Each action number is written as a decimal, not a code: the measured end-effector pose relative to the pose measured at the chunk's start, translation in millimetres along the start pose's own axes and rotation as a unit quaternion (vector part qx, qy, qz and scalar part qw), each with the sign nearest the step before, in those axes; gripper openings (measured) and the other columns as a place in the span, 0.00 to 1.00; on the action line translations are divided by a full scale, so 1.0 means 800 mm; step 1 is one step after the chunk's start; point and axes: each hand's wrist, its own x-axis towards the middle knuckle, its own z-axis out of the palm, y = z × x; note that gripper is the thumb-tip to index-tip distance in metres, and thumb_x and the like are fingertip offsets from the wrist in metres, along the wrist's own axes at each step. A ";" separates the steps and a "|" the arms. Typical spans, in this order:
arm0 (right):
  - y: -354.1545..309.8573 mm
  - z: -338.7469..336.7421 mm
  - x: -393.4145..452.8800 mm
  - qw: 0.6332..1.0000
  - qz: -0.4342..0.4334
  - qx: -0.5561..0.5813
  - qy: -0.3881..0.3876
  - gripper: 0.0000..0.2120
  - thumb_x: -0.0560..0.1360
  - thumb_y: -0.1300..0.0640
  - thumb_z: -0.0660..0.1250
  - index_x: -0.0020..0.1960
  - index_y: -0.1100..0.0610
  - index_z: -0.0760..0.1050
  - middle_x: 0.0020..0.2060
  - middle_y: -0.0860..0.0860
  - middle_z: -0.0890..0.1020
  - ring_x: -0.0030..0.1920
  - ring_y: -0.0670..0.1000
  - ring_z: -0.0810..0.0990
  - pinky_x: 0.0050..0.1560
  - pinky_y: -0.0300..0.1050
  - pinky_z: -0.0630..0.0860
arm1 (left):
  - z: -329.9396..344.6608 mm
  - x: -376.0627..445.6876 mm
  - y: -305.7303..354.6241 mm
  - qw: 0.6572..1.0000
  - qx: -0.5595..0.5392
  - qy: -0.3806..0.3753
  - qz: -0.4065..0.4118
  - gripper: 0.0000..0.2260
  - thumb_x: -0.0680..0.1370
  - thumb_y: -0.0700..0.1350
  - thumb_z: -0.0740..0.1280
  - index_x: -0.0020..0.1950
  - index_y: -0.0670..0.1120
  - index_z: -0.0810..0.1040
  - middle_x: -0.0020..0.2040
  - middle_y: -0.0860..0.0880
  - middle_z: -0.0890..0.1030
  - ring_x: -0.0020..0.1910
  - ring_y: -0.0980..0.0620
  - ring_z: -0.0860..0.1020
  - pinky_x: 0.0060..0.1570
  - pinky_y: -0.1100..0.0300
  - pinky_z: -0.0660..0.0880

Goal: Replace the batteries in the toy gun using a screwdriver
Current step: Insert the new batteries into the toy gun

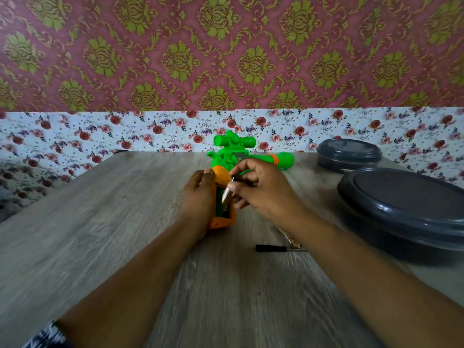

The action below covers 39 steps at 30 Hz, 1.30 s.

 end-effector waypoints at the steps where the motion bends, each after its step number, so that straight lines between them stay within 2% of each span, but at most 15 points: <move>1: 0.002 0.006 -0.001 1.000 -0.008 0.003 0.006 0.06 0.72 0.68 0.67 0.44 0.59 0.72 0.34 0.54 0.80 0.33 0.58 0.82 0.38 0.52 0.81 | 0.000 0.000 0.000 1.000 -0.008 0.000 0.000 0.13 0.81 0.50 0.57 0.40 0.51 0.75 0.42 0.43 0.80 0.43 0.41 0.80 0.50 0.41 0.78; 5: 0.007 0.015 -0.003 0.999 -0.027 -0.002 0.022 0.06 0.70 0.68 0.70 0.44 0.62 0.74 0.33 0.53 0.79 0.38 0.61 0.83 0.42 0.58 0.81 | 0.000 -0.001 0.003 1.000 -0.015 -0.006 -0.001 0.13 0.81 0.48 0.56 0.39 0.49 0.74 0.40 0.45 0.78 0.43 0.44 0.78 0.51 0.40 0.76; 9: 0.010 0.017 -0.003 0.997 -0.047 -0.061 0.032 0.13 0.66 0.63 0.74 0.35 0.50 0.72 0.34 0.50 0.80 0.40 0.58 0.82 0.44 0.59 0.80 | 0.000 -0.004 0.006 1.000 -0.022 -0.004 -0.011 0.13 0.82 0.48 0.56 0.40 0.50 0.75 0.41 0.47 0.79 0.44 0.45 0.78 0.50 0.46 0.77; 11: 0.010 0.016 -0.005 0.993 -0.067 -0.090 0.038 0.13 0.66 0.61 0.75 0.35 0.49 0.71 0.35 0.50 0.80 0.40 0.55 0.82 0.45 0.54 0.80 | 0.000 -0.005 0.007 1.000 -0.027 -0.008 -0.010 0.13 0.82 0.47 0.55 0.41 0.49 0.75 0.40 0.46 0.78 0.44 0.44 0.78 0.48 0.48 0.77; 13: 0.007 0.016 -0.008 0.985 -0.096 -0.136 0.037 0.12 0.66 0.60 0.75 0.37 0.52 0.71 0.37 0.50 0.80 0.39 0.51 0.80 0.42 0.43 0.77 | -0.001 -0.005 0.007 1.000 -0.022 -0.013 -0.008 0.13 0.82 0.47 0.55 0.40 0.48 0.74 0.39 0.45 0.78 0.41 0.46 0.77 0.44 0.51 0.76; 15: 0.003 0.017 -0.011 0.976 -0.119 -0.180 0.008 0.13 0.65 0.62 0.75 0.38 0.53 0.71 0.38 0.50 0.79 0.40 0.50 0.78 0.40 0.41 0.73 | -0.003 -0.004 0.008 1.000 -0.012 -0.010 -0.009 0.13 0.82 0.46 0.56 0.40 0.48 0.74 0.37 0.46 0.76 0.37 0.48 0.76 0.41 0.55 0.73; 18: 0.007 0.021 -0.012 0.954 -0.157 -0.249 -0.056 0.11 0.65 0.66 0.72 0.42 0.55 0.74 0.41 0.46 0.72 0.42 0.48 0.74 0.43 0.38 0.68 | -0.004 -0.003 0.008 1.000 -0.016 -0.010 -0.007 0.13 0.82 0.46 0.56 0.40 0.47 0.74 0.36 0.45 0.75 0.40 0.46 0.75 0.45 0.52 0.73; 22: 0.010 0.019 -0.011 0.938 -0.153 -0.297 -0.091 0.13 0.68 0.64 0.69 0.52 0.58 0.77 0.50 0.53 0.76 0.52 0.53 0.75 0.52 0.43 0.70 | -0.005 -0.004 0.008 0.999 -0.036 -0.015 -0.014 0.12 0.81 0.46 0.57 0.40 0.47 0.74 0.37 0.45 0.76 0.42 0.45 0.76 0.49 0.48 0.74; 26: 0.006 0.015 -0.009 0.937 -0.139 -0.305 -0.101 0.15 0.69 0.62 0.70 0.57 0.58 0.78 0.51 0.55 0.79 0.53 0.54 0.77 0.54 0.44 0.71 | -0.003 -0.001 0.006 0.999 -0.035 -0.010 -0.019 0.12 0.81 0.48 0.57 0.42 0.47 0.75 0.41 0.44 0.77 0.47 0.43 0.77 0.53 0.45 0.75; 30: 0.008 0.017 -0.011 0.943 -0.136 -0.295 -0.071 0.14 0.69 0.64 0.68 0.55 0.58 0.78 0.51 0.53 0.78 0.52 0.52 0.76 0.52 0.40 0.70 | -0.002 -0.006 0.004 0.998 -0.049 -0.029 -0.005 0.16 0.82 0.53 0.53 0.47 0.45 0.76 0.44 0.40 0.80 0.47 0.41 0.80 0.48 0.48 0.78; 32: 0.013 0.019 -0.010 0.942 -0.138 -0.304 -0.031 0.14 0.68 0.65 0.67 0.54 0.59 0.77 0.51 0.54 0.78 0.54 0.53 0.75 0.53 0.42 0.69 | 0.002 -0.010 0.004 0.998 -0.056 -0.030 -0.009 0.21 0.81 0.58 0.50 0.50 0.45 0.76 0.44 0.41 0.81 0.41 0.45 0.82 0.37 0.55 0.79; 34: 0.019 0.019 -0.010 0.927 -0.135 -0.350 0.013 0.14 0.67 0.64 0.67 0.52 0.58 0.76 0.50 0.54 0.77 0.55 0.55 0.72 0.51 0.44 0.67 | 0.007 -0.013 0.006 0.998 -0.050 -0.024 -0.017 0.23 0.81 0.60 0.47 0.46 0.48 0.76 0.40 0.42 0.81 0.32 0.52 0.81 0.31 0.59 0.79; 36: 0.025 0.016 -0.007 0.920 -0.108 -0.373 0.054 0.10 0.66 0.61 0.68 0.47 0.56 0.74 0.46 0.53 0.78 0.53 0.54 0.71 0.45 0.45 0.64 | 0.011 -0.017 0.009 0.998 -0.051 -0.013 -0.030 0.23 0.81 0.59 0.46 0.43 0.50 0.75 0.37 0.44 0.81 0.29 0.52 0.80 0.31 0.56 0.79; 38: 0.031 0.013 -0.002 0.927 -0.067 -0.359 0.085 0.08 0.66 0.59 0.69 0.41 0.52 0.71 0.42 0.53 0.78 0.50 0.55 0.72 0.41 0.44 0.64 | 0.014 -0.022 0.011 0.999 -0.040 0.001 -0.025 0.20 0.82 0.57 0.46 0.46 0.50 0.74 0.44 0.43 0.81 0.38 0.49 0.81 0.41 0.53 0.80; 39: 0.033 0.010 0.002 0.929 -0.048 -0.352 0.099 0.07 0.66 0.59 0.69 0.39 0.51 0.70 0.41 0.52 0.78 0.49 0.55 0.74 0.40 0.44 0.65 | 0.015 -0.023 0.011 1.000 -0.023 0.000 -0.009 0.18 0.82 0.55 0.47 0.48 0.51 0.74 0.49 0.42 0.80 0.44 0.52 0.81 0.47 0.55 0.80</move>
